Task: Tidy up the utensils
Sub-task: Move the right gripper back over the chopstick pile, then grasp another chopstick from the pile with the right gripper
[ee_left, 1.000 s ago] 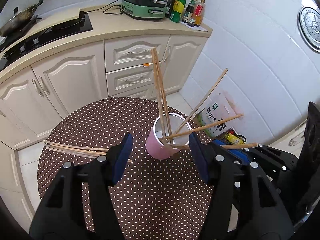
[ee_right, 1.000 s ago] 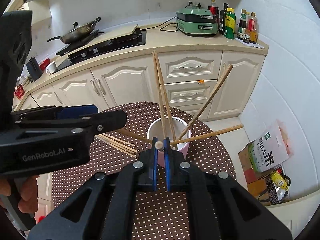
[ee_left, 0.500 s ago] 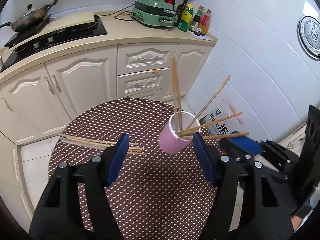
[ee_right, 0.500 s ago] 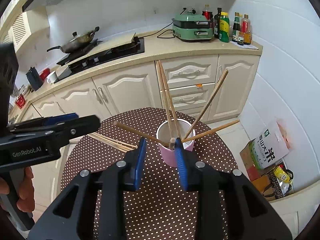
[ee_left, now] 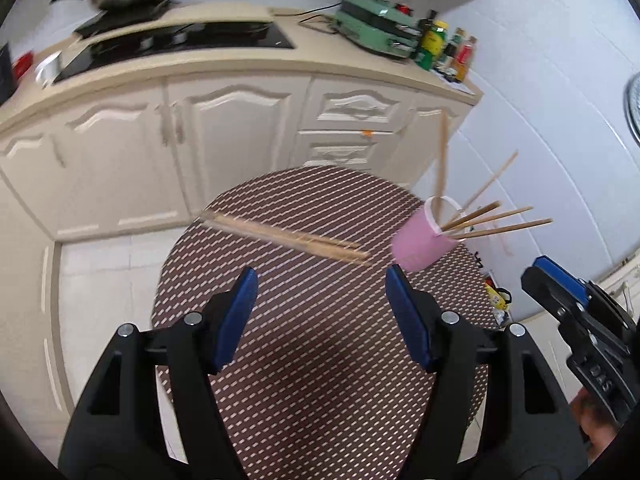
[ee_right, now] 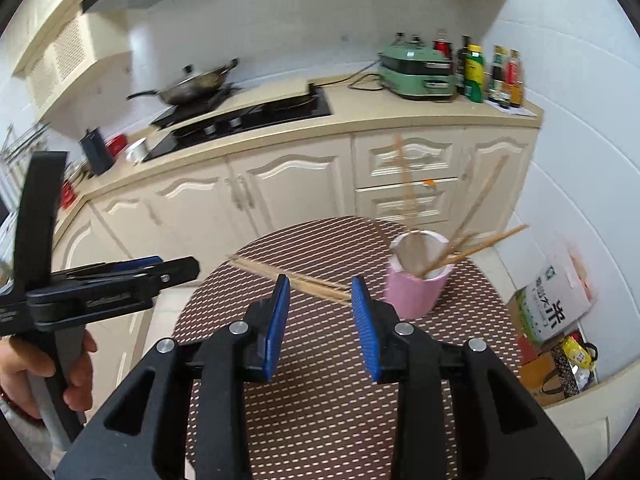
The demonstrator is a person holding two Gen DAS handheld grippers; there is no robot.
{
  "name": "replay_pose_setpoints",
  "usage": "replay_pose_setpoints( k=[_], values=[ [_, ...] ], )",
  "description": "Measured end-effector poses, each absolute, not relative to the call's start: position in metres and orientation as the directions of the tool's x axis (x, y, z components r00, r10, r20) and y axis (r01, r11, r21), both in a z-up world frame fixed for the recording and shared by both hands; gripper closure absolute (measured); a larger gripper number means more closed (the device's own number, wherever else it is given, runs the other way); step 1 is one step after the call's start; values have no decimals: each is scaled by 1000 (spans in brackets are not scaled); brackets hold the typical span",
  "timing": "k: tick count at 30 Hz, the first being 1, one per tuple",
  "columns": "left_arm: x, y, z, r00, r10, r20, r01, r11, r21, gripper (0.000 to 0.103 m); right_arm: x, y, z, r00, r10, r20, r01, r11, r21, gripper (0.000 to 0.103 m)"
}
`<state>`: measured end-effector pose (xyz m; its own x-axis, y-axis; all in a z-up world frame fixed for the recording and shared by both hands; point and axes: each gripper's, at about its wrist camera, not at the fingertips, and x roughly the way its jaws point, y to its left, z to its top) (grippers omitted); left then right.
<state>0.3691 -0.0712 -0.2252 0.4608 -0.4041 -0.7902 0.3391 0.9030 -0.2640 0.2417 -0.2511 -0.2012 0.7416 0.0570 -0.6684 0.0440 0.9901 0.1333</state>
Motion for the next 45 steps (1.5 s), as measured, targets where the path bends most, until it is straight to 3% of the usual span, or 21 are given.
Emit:
replay_pose_setpoints(
  k=[17,35,45],
  values=[
    [424,-36,-313,320,-311,-895,163,949,-271,37,333,-203,-293,545,174,-820,-114,984,133,72],
    [495,-64,-387,192,-276,-942,97,960,-262,37,467,-239,-388,396,47,-917,-102,995,7,72],
    [503,-69,-402,174,-262,-949,90,964,-250,37,449,-243,-404,249,142,-958,-129,985,113,70]
  ],
)
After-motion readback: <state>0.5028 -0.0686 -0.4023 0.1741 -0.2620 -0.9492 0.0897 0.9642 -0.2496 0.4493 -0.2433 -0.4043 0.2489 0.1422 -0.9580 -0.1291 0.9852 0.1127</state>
